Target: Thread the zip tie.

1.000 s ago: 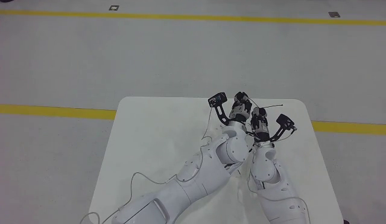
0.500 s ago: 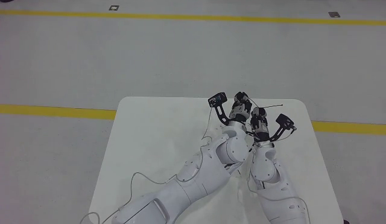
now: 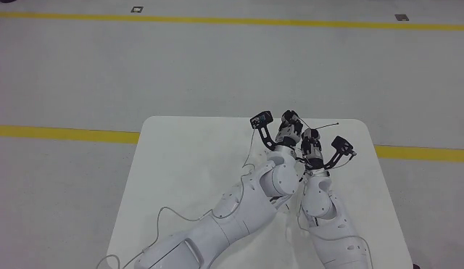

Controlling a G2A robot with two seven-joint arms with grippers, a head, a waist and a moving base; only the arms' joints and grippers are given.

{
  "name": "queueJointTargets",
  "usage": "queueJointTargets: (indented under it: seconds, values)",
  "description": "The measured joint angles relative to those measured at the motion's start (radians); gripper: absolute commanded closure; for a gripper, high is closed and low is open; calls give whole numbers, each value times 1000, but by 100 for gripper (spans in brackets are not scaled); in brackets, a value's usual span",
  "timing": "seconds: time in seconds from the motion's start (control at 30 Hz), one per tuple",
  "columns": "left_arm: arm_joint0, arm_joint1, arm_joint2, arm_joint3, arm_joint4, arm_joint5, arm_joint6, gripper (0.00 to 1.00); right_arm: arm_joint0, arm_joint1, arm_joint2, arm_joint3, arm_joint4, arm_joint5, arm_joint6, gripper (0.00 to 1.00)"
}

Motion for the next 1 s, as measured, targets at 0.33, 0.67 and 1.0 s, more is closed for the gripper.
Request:
queueJointTargets:
  seconds: [0.33,0.67,1.0]
  values:
    - [0,0,0,0,0,0,0,100,2,-1,-1,5,-2,-4,1,100]
    - [56,33,-51,-127,66,36,-71,100,6,-11,-37,-15,-2,37,-3,100]
    - [81,37,-64,-156,91,47,-87,100,16,-14,-40,-9,1,44,7,100]
